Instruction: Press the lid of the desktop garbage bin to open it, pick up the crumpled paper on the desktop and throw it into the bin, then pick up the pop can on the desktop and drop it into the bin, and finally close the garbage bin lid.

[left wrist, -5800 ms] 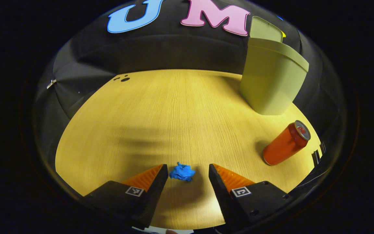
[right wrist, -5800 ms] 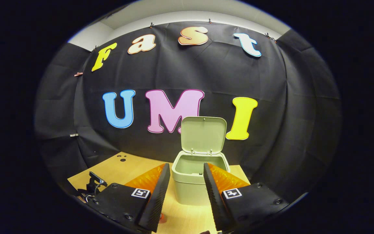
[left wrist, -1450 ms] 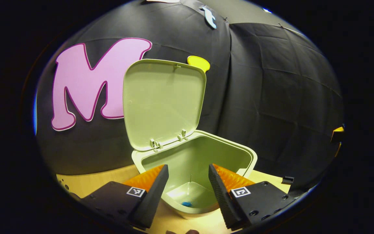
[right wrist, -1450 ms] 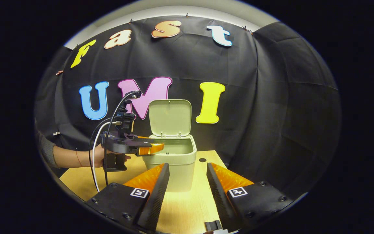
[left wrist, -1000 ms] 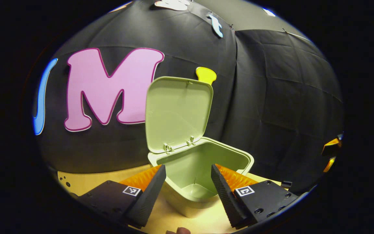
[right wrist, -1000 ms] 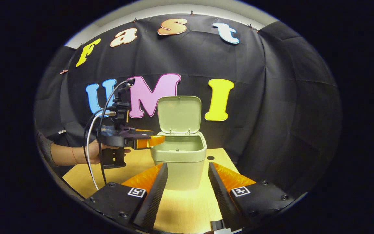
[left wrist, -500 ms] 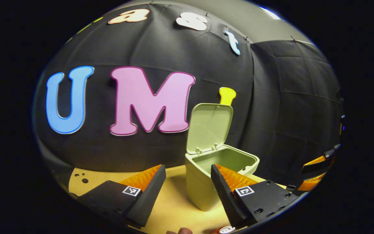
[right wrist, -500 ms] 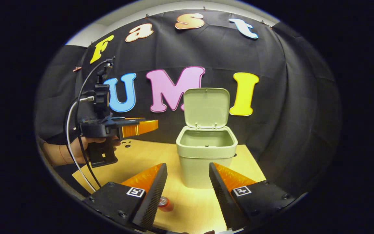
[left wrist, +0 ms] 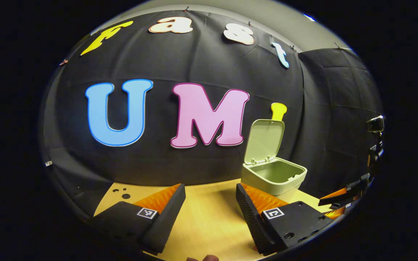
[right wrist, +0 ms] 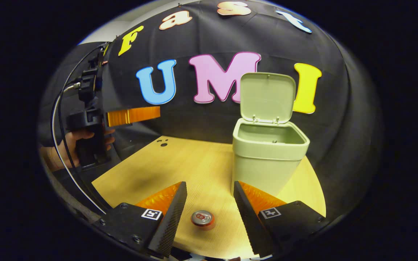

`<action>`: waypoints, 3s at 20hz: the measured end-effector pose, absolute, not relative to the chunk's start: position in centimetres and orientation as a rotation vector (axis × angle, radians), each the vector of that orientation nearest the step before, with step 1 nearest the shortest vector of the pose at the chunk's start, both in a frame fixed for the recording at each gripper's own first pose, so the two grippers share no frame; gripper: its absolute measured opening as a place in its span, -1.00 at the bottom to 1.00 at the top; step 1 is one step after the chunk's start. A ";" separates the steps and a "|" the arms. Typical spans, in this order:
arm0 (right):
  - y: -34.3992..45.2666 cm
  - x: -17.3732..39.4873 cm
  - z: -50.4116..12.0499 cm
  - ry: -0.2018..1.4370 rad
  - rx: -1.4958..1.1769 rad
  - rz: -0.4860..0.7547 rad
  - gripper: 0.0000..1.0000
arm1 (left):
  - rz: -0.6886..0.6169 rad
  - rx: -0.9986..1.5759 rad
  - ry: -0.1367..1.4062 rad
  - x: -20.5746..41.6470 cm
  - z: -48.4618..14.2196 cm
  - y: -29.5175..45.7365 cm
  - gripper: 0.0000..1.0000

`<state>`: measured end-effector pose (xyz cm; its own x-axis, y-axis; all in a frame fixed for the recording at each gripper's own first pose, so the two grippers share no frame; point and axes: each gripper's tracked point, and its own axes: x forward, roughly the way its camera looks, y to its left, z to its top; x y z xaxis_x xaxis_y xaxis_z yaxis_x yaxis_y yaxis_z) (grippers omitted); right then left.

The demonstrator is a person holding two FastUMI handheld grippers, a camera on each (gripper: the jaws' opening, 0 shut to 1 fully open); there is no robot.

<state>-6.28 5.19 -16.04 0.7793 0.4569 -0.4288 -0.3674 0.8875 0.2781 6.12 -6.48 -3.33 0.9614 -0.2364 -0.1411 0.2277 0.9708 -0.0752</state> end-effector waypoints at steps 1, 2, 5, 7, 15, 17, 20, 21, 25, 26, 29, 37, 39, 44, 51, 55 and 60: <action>5.8 -6.5 -16.9 0.526 0.171 0.462 0.65 | -0.221 -0.067 0.157 5.4 -3.8 -5.7 0.80; 6.4 -6.7 -17.8 0.546 0.159 0.477 0.65 | -0.206 -0.074 0.165 4.8 -4.3 -5.0 0.80; 8.0 -7.3 -20.1 0.598 0.131 0.511 0.72 | -0.154 -0.080 0.199 3.4 -6.2 -2.6 0.81; 8.7 -7.4 -21.6 0.630 0.114 0.522 0.72 | -0.127 -0.088 0.214 2.7 -7.0 -1.2 0.80; 9.9 -8.4 -28.4 0.763 0.047 0.540 0.72 | -0.083 -0.088 0.257 0.8 -8.6 1.5 0.87; 10.2 -8.6 -29.5 0.785 0.039 0.542 0.72 | -0.082 -0.095 0.265 0.6 -8.8 1.7 0.87; 10.2 -8.6 -31.8 0.819 0.016 0.539 0.72 | -0.084 -0.086 0.273 0.3 -9.1 1.8 0.87; 10.3 -8.6 -32.3 0.831 0.015 0.540 0.72 | -0.085 -0.081 0.272 0.3 -9.1 1.9 0.87; 10.7 -8.6 -33.8 0.858 0.011 0.542 0.72 | -0.087 -0.073 0.280 0.4 -9.3 2.1 0.87; 10.7 -8.6 -34.1 0.862 0.008 0.543 0.72 | -0.088 -0.073 0.282 0.4 -9.4 2.1 0.87; 10.7 -8.7 -34.6 0.879 0.011 0.543 0.68 | -0.090 -0.072 0.286 0.8 -9.4 2.1 0.87; 9.6 -7.9 -30.8 0.836 -0.011 0.525 0.73 | -0.131 -0.080 0.289 1.0 -9.6 1.2 0.87; 9.4 -7.8 -28.9 0.824 -0.010 0.524 0.65 | -0.150 -0.084 0.289 1.1 -9.7 0.9 0.87; 9.0 -7.0 -23.3 0.776 0.026 0.507 0.65 | -0.190 -0.092 0.281 1.5 -9.9 0.5 0.88; 6.5 -2.1 -12.4 0.608 0.122 0.448 0.64 | -0.202 -0.105 0.287 2.1 -10.5 0.8 0.87; 3.2 2.9 -7.4 0.500 0.156 0.383 0.63 | -0.202 -0.106 0.286 2.3 -10.3 0.7 0.87; -0.9 8.0 -5.6 0.445 0.154 0.304 0.63 | -0.183 -0.114 0.293 2.4 -10.3 0.0 0.87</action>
<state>8.04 -0.91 -5.64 0.8586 0.3219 -0.3989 -0.2550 0.9434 0.2123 2.35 0.02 -10.34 0.9410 -0.1958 -0.2760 0.1630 0.9770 -0.1376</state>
